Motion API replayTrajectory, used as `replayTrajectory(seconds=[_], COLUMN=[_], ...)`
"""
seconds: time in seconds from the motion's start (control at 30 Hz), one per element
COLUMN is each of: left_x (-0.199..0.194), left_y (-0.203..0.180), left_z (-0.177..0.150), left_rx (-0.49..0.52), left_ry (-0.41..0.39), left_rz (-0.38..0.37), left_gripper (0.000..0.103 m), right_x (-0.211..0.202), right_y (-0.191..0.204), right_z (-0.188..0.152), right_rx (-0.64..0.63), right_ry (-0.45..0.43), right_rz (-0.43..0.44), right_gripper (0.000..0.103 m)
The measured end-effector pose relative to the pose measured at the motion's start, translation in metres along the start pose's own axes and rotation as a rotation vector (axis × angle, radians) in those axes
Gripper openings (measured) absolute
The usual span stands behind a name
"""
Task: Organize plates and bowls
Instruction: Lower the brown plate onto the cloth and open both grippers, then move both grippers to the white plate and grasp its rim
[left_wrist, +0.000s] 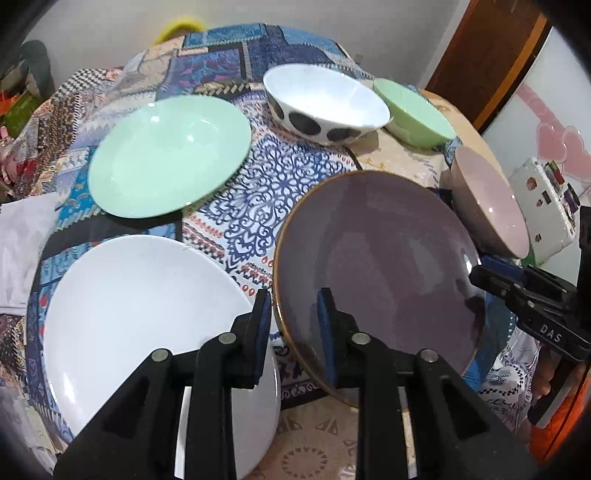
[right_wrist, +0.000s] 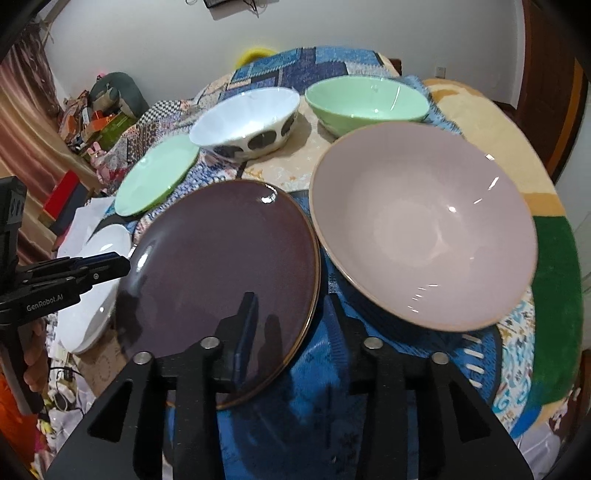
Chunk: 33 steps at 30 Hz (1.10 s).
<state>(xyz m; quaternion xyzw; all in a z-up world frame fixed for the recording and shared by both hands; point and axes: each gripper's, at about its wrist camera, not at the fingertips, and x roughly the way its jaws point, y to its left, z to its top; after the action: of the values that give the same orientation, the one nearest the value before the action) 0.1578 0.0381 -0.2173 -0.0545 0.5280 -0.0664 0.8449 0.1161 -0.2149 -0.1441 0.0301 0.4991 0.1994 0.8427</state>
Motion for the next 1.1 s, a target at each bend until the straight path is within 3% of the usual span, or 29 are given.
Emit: replayTrajectory(seconds=[0.07, 0.33, 0.67, 0.87, 1.1], left_x=[-0.012, -0.059, -0.114, -0.129, -0.127], left_y=[0.0, 0.007, 0.038, 0.068, 0.113], left_z=[-0.002, -0.009, -0.026, -0.041, -0.057], left_rx=[-0.004, -0.046, -0.084, -0.106, -0.173], left_ry=[-0.029, -0.129, -0.252, -0.287, -0.255], left_rz=[0.009, 0.005, 0.073, 0.137, 0.151], left_gripper=[0.038, 0.057, 0.08, 0.081, 0.081], right_x=[-0.008, -0.034, -0.038, -0.03, -0.007], right_y=[0.003, 0.031, 0.079, 0.109, 0.138], right_z=[0.0, 0.006, 0.009, 0.009, 0.008], right_rx=[0.001, -0.031, -0.098, -0.143, -0.186], right_ry=[-0.019, -0.092, -0.13, -0.123, -0.087], right_rz=[0.001, 0.024, 0.08, 0.105, 0.118], right_gripper=[0.041, 0.056, 0.062, 0.062, 0.062])
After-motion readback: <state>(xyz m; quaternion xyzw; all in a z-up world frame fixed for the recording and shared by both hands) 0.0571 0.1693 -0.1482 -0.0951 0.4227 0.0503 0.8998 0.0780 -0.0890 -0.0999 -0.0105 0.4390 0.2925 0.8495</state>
